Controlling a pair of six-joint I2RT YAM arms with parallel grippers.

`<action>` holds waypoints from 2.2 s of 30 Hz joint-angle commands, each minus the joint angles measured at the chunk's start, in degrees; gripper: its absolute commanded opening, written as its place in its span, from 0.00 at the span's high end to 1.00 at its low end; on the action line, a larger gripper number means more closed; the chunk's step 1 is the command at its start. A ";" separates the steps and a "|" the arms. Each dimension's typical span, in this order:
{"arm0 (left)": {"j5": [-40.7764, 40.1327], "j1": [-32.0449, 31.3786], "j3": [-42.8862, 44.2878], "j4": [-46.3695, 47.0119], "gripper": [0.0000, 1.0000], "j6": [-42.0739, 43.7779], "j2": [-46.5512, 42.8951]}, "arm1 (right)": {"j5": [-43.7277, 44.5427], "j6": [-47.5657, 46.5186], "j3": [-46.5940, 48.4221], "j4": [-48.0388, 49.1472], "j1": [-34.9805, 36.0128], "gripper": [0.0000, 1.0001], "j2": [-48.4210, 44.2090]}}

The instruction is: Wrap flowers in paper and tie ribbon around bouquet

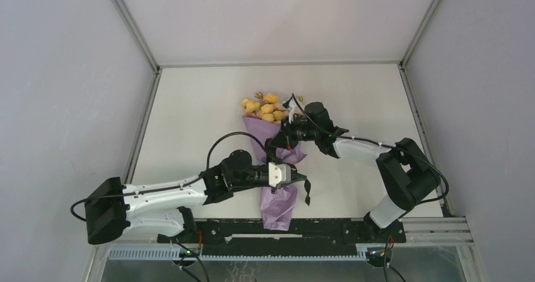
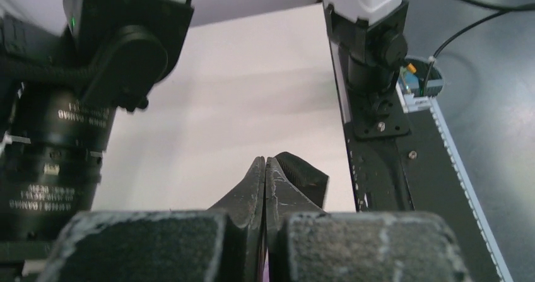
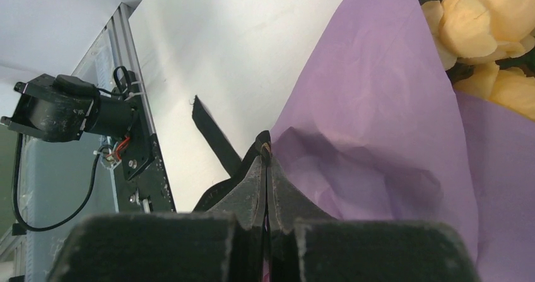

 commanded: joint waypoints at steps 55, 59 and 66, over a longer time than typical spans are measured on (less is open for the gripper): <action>11.12 24.54 -14.07 -32.17 0.60 11.30 -37.53 | 8.81 -5.90 19.75 -17.19 15.06 0.36 8.12; 6.78 19.30 -14.54 -32.13 0.61 19.72 -33.42 | 7.80 -9.85 20.44 -29.08 12.15 0.31 2.91; 3.93 14.63 -13.28 -27.56 0.56 27.96 -23.06 | 12.06 -15.41 17.48 -42.08 9.13 0.28 -0.46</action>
